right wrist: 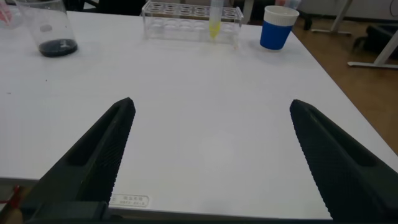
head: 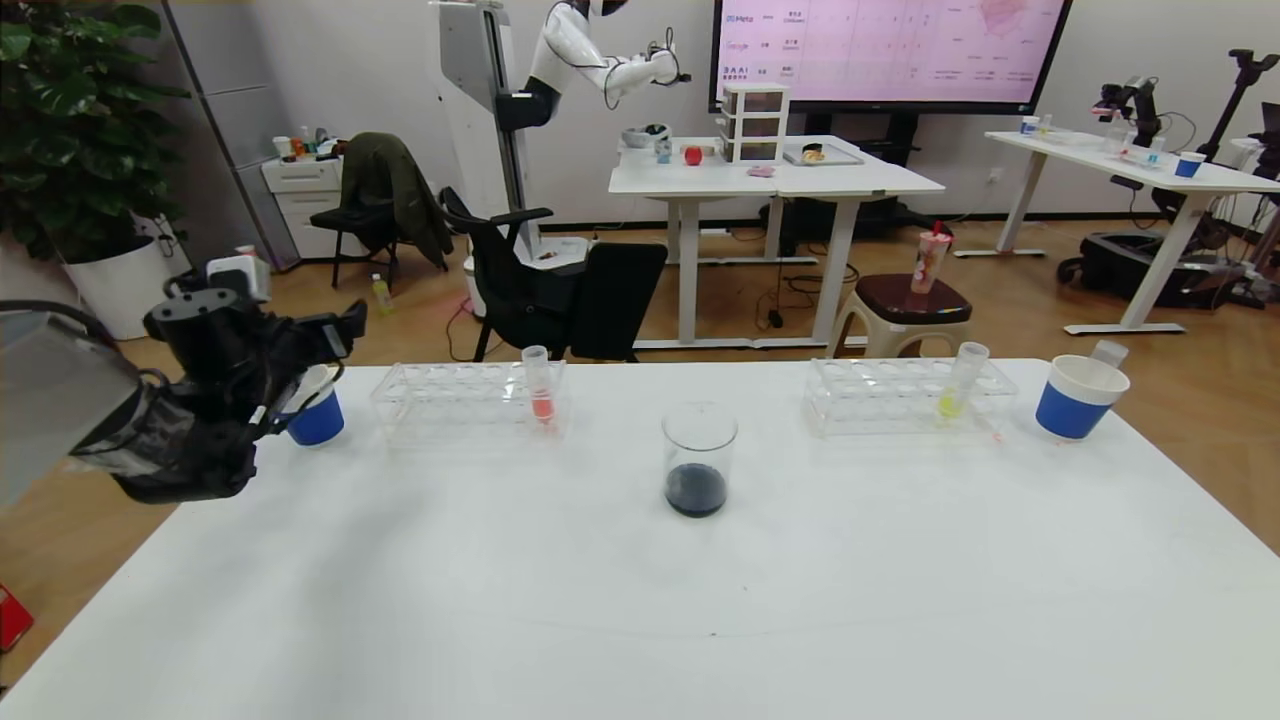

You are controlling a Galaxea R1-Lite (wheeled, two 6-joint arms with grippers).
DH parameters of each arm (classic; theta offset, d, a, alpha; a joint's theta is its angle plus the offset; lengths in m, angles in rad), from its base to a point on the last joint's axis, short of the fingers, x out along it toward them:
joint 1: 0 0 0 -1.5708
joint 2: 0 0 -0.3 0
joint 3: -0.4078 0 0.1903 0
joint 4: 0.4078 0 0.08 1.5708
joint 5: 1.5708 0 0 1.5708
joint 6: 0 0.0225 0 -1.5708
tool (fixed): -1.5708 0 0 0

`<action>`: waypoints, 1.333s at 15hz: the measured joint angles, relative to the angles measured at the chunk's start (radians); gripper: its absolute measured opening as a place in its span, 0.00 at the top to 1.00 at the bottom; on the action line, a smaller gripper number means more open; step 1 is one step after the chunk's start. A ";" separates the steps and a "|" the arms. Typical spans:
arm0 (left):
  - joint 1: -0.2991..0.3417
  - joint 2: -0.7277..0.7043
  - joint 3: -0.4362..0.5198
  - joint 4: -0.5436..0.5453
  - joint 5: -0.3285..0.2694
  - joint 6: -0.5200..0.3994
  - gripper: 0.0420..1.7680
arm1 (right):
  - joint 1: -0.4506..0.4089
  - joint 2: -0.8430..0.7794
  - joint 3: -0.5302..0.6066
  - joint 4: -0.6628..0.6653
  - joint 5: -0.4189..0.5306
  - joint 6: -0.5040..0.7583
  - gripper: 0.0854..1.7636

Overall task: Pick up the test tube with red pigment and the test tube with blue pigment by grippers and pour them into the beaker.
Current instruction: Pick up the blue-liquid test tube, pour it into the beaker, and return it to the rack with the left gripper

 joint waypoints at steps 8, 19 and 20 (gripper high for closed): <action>-0.200 -0.256 0.041 0.136 0.082 0.134 0.01 | 0.000 0.000 0.000 0.000 0.000 0.000 0.02; -0.283 -1.175 0.399 0.778 0.190 0.315 0.01 | 0.000 0.000 0.000 0.000 0.000 0.000 0.02; -0.274 -1.263 0.406 0.887 0.192 0.319 0.01 | 0.000 0.000 0.000 0.000 0.000 0.000 0.02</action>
